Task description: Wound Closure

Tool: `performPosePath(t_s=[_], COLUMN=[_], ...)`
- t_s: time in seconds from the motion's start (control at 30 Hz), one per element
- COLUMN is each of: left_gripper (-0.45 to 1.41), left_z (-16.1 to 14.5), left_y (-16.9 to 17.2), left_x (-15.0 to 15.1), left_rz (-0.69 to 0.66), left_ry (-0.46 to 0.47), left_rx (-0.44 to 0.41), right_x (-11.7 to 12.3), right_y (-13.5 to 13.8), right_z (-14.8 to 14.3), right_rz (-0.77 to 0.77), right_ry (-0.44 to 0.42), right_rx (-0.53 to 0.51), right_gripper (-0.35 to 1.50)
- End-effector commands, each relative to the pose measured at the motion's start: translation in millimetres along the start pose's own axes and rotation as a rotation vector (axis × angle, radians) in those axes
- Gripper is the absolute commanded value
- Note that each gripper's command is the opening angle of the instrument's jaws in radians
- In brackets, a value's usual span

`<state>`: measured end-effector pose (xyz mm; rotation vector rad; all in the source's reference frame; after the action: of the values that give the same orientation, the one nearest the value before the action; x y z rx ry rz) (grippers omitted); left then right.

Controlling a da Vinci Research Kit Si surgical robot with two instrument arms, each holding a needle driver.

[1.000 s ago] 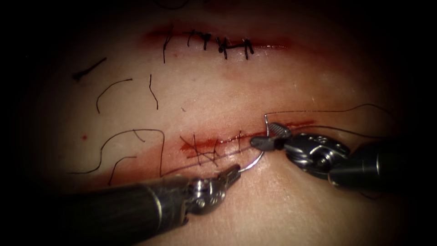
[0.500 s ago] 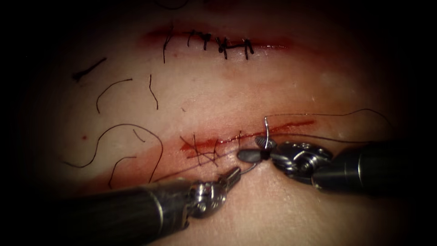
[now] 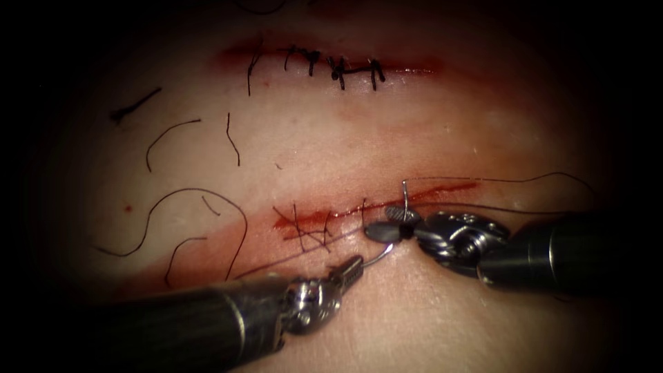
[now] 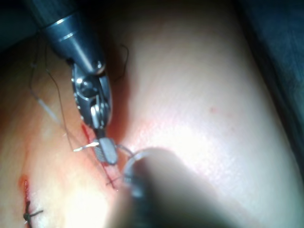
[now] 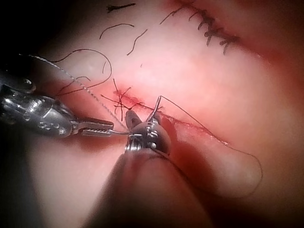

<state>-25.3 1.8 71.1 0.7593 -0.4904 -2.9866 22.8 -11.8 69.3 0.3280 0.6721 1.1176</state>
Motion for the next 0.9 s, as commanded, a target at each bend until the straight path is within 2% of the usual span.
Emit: performPosePath(t_s=[0.03, 0.23, 0.3, 0.33, 0.37, 0.4, 0.6, 0.63, 0.67, 0.7, 0.73, 0.77, 0.8, 0.9], left_gripper=[-0.45, -0.45, -0.45, -0.45, -0.45, -0.45, -0.45, 0.02, 0.29, 0.47, 0.86, 0.86, 1.04, 1.06], left_z=[0.7, 0.6, 0.6, 0.6, 0.6, 0.6, 0.4, 0.3, 0.2, 0.1, -0.1, -0.1, -0.5, -1.4], left_y=[0.6, 0.6, 0.6, 0.6, 0.6, 0.6, 0.7, 0.6, 0.5, 0.3, -0.2, -0.2, -0.7, -1.7], left_x=[0.3, 0.3, 0.3, 0.3, 0.3, 0.3, 0.2, 0.2, 0.2, 0.3, 0.4, 0.4, 0.6, 1.1], left_rz=[0.0, 0.0, 0.006, 0.006, 0.006, 0.006, 0.015, 0.012, 0.008, 0.002, -0.04, -0.04, -0.152, -0.327], left_ry=[0.0, 0.001, 0.001, 0.001, 0.0, 0.0, 0.003, 0.014, 0.032, 0.063, 0.122, 0.122, 0.183, 0.274], left_rx=[-0.002, -0.003, -0.003, -0.003, -0.003, -0.003, 0.001, 0.0, -0.005, -0.012, -0.045, -0.045, -0.098, -0.179], right_x=[-0.4, -0.1, 0.2, 0.2, 0.2, 0.2, 0.3, 0.3, 0.4, 0.4, 0.4, 0.4, 0.4, 0.5], right_y=[-0.2, -0.4, -0.6, -0.6, -0.5, -0.5, -0.5, -0.4, -0.3, -0.3, -0.3, -0.3, -0.3, -0.3], right_z=[0.6, 0.3, 0.0, 0.0, -0.1, -0.1, -0.2, -0.3, -0.3, -0.4, -0.4, -0.4, -0.4, -0.4], right_rz=[0.003, 0.005, 0.007, 0.007, 0.013, 0.006, -0.005, -0.01, -0.016, -0.016, -0.022, -0.022, -0.028, -0.04], right_ry=[0.0, 0.007, 0.019, 0.019, 0.027, 0.03, 0.036, 0.035, 0.038, 0.037, 0.037, 0.037, 0.04, 0.043], right_rx=[-0.004, -0.001, 0.002, 0.002, 0.003, 0.01, 0.001, 0.001, 0.001, 0.002, 0.002, 0.002, 0.002, -0.001], right_gripper=[0.86, 0.84, 0.47, 0.47, 0.14, -0.35, -0.35, -0.35, -0.35, -0.35, -0.35, -0.35, -0.35, -0.35])
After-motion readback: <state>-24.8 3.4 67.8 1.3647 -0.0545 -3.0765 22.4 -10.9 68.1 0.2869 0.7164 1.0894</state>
